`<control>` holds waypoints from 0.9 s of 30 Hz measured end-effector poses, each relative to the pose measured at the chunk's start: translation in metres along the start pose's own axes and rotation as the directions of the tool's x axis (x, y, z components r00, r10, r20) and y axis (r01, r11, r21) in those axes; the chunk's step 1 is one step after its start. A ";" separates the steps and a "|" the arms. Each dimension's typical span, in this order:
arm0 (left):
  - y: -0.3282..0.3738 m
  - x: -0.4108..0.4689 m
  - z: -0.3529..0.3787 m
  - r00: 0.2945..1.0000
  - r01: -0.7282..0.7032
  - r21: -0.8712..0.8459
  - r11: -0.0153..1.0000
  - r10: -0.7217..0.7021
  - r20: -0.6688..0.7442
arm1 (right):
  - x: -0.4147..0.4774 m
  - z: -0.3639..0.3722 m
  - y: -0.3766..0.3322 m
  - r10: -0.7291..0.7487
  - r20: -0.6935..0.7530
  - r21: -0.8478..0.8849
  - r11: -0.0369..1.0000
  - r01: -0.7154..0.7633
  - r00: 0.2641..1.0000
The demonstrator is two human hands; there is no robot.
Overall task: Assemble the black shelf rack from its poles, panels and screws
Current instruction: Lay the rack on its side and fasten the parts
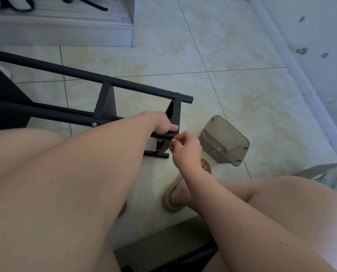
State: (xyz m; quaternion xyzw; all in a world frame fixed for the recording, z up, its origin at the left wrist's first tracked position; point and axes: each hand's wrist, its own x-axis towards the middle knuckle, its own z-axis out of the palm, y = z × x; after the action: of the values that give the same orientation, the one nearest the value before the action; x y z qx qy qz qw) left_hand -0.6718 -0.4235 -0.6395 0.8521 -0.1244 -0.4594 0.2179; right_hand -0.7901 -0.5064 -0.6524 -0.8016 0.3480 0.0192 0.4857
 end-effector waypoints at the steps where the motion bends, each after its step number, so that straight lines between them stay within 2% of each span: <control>1: -0.001 0.000 0.000 1.000 -0.001 0.003 1.000 0.001 0.002 | -0.001 -0.001 0.002 0.001 0.013 0.025 1.000 -0.001 1.000; 7: -0.002 0.000 0.002 1.000 -0.008 0.010 1.000 0.008 -0.010 | -0.001 -0.002 0.007 0.060 0.041 0.228 0.971 -0.068 0.997; 11: -0.002 0.001 0.002 1.000 -0.003 0.010 1.000 0.003 -0.007 | -0.003 0.000 0.006 0.090 0.040 0.277 0.956 -0.097 0.995; 19: -0.001 0.002 0.001 0.999 0.040 -0.006 0.999 -0.040 0.004 | 0.001 -0.005 -0.003 0.006 0.048 -0.050 0.999 -0.003 0.999; 22: 0.000 0.004 0.001 0.999 0.043 -0.009 0.999 -0.043 -0.001 | 0.002 -0.005 -0.005 0.017 0.042 -0.069 0.998 -0.014 0.999; 24: 0.000 0.004 0.000 0.999 0.047 0.003 0.999 -0.047 0.000 | 0.002 -0.004 -0.004 0.055 0.033 0.010 0.998 -0.055 0.998; 27: 0.001 0.003 0.000 0.999 0.042 0.040 0.998 -0.042 0.000 | -0.001 0.000 0.002 0.128 0.050 0.271 0.953 -0.136 0.991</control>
State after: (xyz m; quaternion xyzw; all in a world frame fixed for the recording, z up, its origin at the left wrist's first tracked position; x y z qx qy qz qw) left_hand -0.6704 -0.4256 -0.6416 0.8583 -0.1157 -0.4618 0.1913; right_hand -0.7918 -0.5068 -0.6535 -0.7014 0.3922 0.0162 0.5949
